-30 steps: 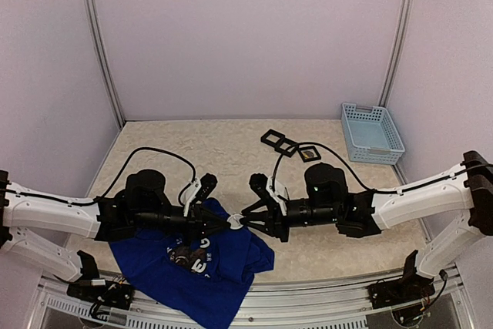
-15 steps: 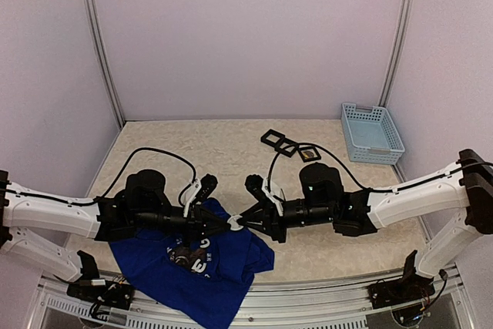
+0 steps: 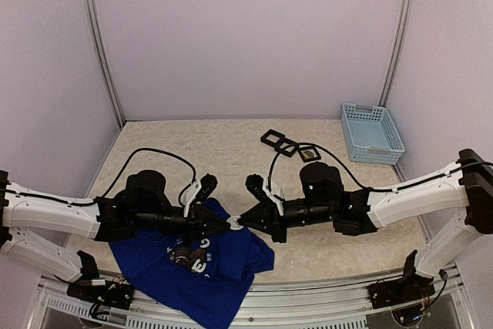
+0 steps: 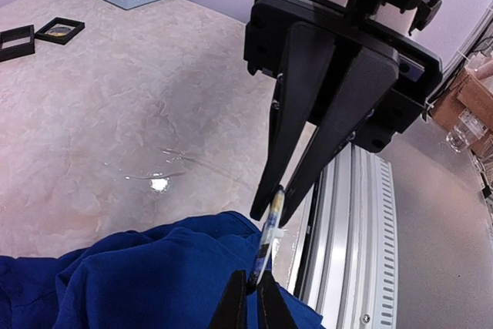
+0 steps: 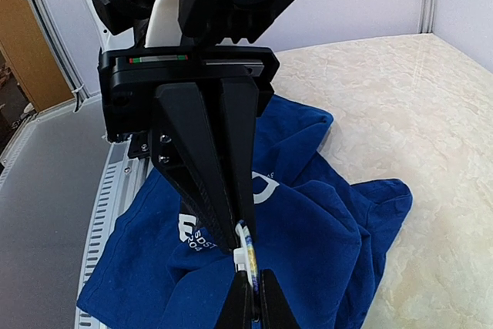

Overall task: Remove the brooch from the garment
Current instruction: Pass from the left arm to the right, then place the brooch in the brooch box.

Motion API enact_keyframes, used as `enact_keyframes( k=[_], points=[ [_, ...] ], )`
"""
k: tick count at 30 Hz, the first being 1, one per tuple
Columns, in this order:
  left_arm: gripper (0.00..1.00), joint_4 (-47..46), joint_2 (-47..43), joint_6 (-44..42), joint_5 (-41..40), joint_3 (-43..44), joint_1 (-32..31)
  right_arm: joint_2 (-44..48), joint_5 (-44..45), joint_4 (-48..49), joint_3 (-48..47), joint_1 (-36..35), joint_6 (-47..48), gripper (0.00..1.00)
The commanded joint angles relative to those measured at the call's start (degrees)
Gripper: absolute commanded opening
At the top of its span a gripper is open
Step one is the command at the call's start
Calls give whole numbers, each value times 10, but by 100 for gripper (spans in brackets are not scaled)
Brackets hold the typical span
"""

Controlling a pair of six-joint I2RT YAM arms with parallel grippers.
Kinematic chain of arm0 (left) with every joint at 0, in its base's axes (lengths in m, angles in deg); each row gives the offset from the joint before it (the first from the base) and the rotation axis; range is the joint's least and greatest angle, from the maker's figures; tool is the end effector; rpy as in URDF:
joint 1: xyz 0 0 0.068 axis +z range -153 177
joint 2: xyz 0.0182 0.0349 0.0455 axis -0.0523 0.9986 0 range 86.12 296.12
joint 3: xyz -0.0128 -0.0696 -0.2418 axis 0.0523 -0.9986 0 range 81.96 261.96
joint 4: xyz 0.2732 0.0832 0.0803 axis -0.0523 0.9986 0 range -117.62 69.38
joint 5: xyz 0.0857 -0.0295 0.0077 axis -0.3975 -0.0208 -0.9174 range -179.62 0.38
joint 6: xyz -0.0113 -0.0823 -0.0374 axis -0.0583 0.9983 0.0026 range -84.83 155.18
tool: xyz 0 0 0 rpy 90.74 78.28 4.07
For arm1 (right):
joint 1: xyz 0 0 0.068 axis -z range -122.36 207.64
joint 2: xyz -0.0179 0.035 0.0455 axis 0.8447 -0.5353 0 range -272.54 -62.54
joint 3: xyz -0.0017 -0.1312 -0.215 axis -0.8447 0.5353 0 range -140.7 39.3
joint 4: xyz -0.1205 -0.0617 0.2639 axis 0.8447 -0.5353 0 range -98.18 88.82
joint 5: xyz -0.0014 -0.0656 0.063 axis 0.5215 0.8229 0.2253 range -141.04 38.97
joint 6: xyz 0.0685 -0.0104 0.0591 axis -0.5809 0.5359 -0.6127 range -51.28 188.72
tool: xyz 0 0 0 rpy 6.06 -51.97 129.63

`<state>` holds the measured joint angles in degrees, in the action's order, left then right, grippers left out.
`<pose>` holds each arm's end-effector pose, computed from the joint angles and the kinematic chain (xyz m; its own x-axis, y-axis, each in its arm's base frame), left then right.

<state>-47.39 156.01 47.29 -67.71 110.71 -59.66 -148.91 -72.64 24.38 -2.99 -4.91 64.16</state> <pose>0.1549 -0.2909 0.1460 -0.3985 0.2515 -0.8820 0.9025 0.2785 -0.3284 0.1538 0.3610 0.1545 -0.2242 -0.2714 -0.9360 -0.9713 0.1408 0.1919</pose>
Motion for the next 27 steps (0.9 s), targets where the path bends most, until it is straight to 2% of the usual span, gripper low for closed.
enact_keyframes(
  k=[1,3,5,7,8,12,17,23,27],
  points=[
    [11,13,-10,11,-53,1,0,7,51,-6,3,3,13,0],
    [29,18,-12,13,-72,1,0,14,73,-3,11,3,16,0],
    [53,21,-14,16,-88,0,0,20,87,-1,14,3,17,0],
    [70,21,-20,19,-103,-3,0,26,106,3,19,3,16,0],
    [75,19,-26,21,-116,-9,0,30,130,3,22,3,15,0],
    [86,-2,-61,29,-153,-38,1,42,238,-9,29,3,14,0],
    [92,-15,-115,39,-209,-69,8,37,379,-53,8,3,30,0],
    [94,-15,-167,42,-240,-89,13,-14,545,-154,-92,14,73,0],
    [98,-17,-186,45,-255,-97,15,-60,573,-203,-164,43,83,0]
  ],
)
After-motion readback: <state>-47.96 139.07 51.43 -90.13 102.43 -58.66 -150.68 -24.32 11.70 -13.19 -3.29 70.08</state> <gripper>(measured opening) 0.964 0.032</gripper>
